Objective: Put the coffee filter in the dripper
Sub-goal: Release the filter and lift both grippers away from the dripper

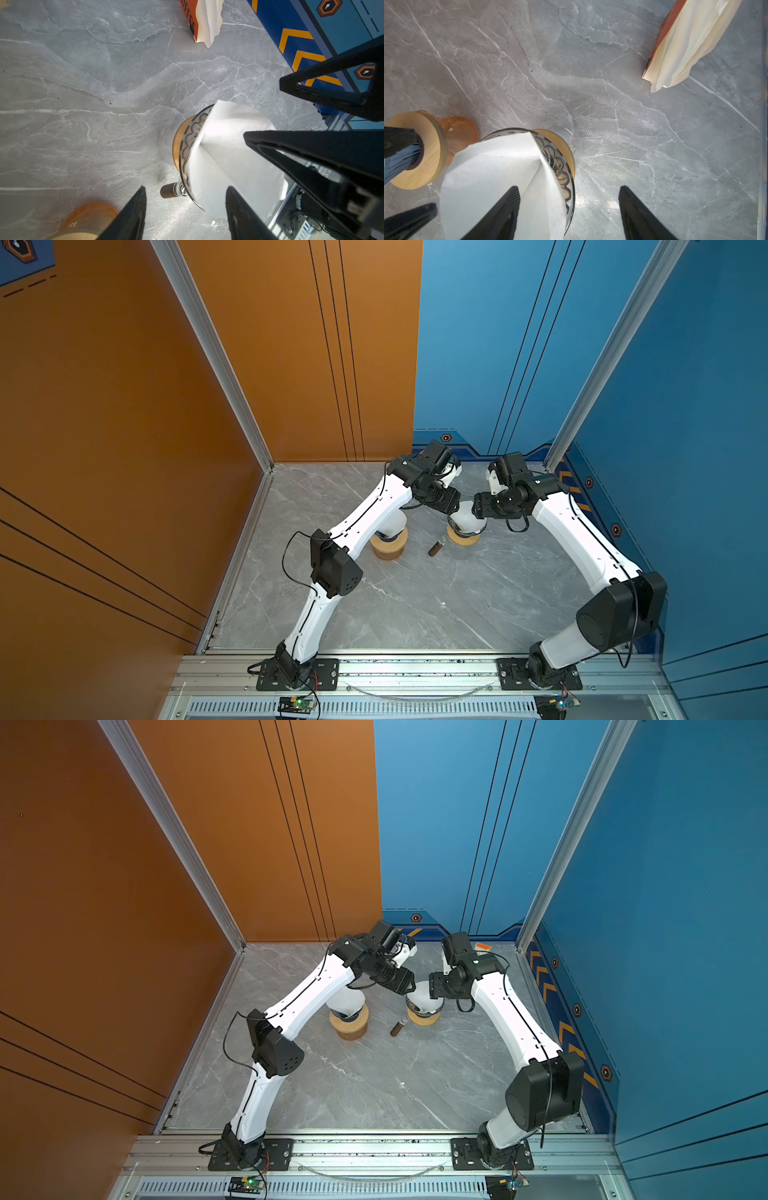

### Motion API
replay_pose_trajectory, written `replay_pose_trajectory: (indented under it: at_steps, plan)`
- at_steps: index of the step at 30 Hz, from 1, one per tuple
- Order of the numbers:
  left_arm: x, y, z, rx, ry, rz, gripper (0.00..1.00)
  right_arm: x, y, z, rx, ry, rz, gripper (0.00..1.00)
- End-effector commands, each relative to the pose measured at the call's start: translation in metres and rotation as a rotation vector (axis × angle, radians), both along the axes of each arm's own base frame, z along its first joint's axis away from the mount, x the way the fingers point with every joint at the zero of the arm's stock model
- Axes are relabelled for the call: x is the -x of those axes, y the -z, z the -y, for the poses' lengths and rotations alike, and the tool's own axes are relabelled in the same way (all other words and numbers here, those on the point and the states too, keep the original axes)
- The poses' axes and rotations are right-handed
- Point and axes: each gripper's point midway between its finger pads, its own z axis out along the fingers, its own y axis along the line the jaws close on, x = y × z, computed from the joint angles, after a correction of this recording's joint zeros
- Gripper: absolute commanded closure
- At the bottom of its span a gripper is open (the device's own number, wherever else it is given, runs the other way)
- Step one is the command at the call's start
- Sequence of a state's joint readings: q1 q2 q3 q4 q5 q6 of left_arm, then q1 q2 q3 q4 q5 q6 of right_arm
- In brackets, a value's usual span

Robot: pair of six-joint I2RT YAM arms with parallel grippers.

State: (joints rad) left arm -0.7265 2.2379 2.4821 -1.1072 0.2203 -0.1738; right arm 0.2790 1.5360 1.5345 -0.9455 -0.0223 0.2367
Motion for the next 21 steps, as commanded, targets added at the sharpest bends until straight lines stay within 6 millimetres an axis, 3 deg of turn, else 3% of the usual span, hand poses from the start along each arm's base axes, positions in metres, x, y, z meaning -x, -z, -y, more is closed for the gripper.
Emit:
replay_pose_trajectory:
  at_steps: [1, 5, 13, 14, 19, 21]
  plan:
    - [0.002, -0.042, -0.01, 0.032, -0.015, 0.092, 0.34, -0.002, -0.029, 0.005, -0.018, 0.016, 0.114, 0.26]
    - [0.001, -0.064, -0.021, 0.019, -0.04, 0.174, 0.3, 0.0, -0.051, 0.006, -0.04, 0.007, 0.242, 0.22]
    - [-0.002, -0.109, -0.056, 0.063, -0.132, 0.378, 0.15, 0.013, -0.091, 0.022, -0.143, 0.04, 0.484, 0.02]
    - [-0.002, -0.114, -0.063, 0.079, -0.147, 0.407, 0.09, 0.015, -0.093, 0.026, -0.153, 0.052, 0.504, 0.01]
    - [0.001, -0.129, -0.109, 0.11, -0.253, 0.529, 0.0, 0.021, -0.097, 0.054, -0.136, 0.134, 0.581, 0.0]
    - [0.004, -0.128, -0.132, 0.097, -0.307, 0.569, 0.01, 0.023, -0.094, 0.067, -0.127, 0.185, 0.611, 0.0]
